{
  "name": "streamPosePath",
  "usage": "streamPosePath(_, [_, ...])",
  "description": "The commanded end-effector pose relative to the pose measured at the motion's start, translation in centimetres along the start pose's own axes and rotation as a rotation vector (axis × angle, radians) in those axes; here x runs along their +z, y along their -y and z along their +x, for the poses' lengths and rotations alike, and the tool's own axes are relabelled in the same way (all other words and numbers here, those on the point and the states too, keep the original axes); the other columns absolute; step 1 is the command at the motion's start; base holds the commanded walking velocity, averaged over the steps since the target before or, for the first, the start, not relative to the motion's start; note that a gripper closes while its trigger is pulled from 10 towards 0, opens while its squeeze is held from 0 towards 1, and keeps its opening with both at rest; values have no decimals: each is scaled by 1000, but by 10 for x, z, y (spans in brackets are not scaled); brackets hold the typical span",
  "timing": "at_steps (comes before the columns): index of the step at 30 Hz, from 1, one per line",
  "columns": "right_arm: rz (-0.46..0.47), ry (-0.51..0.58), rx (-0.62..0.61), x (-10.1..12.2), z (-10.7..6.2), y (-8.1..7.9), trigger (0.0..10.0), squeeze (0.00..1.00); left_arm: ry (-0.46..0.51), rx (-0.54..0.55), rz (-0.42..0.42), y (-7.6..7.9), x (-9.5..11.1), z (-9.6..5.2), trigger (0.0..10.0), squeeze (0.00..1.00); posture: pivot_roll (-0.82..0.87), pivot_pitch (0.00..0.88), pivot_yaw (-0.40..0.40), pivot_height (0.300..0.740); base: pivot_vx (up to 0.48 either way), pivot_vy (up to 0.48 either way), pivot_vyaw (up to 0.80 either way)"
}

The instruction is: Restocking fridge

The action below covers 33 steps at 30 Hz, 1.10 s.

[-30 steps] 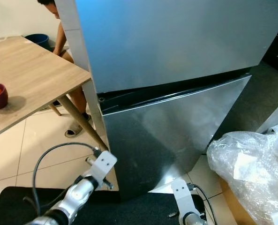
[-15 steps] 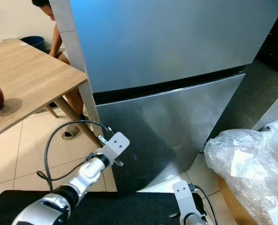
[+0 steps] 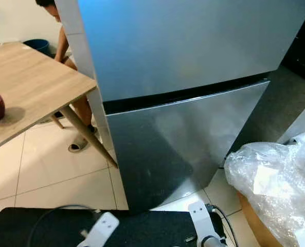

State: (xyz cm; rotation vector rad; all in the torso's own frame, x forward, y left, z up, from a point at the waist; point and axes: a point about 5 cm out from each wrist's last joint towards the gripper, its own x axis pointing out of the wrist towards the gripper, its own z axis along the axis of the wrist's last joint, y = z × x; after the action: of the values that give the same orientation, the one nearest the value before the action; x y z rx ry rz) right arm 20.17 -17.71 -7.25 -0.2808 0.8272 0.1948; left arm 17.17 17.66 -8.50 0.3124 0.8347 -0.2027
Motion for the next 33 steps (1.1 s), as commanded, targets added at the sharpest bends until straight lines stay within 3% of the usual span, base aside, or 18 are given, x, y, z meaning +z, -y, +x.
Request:
streamPosePath(1, [-28,-21,22,-4,-1,-2,10000,0,-43,101,-124,-9,-10,-3,10000,0,-67,93,-47,740,0,0,0])
streamPosePath(3, [-46,-11,43,0,0,-5,10000,0,-9,196,-268,-21,-10,-5,10000,0,-70,86,-46,740,0,0,0])
streamPosePath(6, [-51,-1,47,3,1,-7,10000,0,30,228,-340,-25,-6,-5,10000,0,-69,76,-53,740,0,0,427])
streamPosePath(10, [-68,8,55,6,2,-6,10000,0,96,182,-322,-17,6,-3,10000,0,-71,72,-59,740,0,0,800])
streamPosePath(19, [-67,8,42,6,2,-3,10000,0,91,128,-335,-7,6,-2,10000,0,-74,66,-41,740,0,0,800])
streamPosePath(33, [-54,-4,49,1,1,-9,10000,0,63,129,-325,-6,-4,-5,10000,0,-58,80,-33,740,0,0,800])
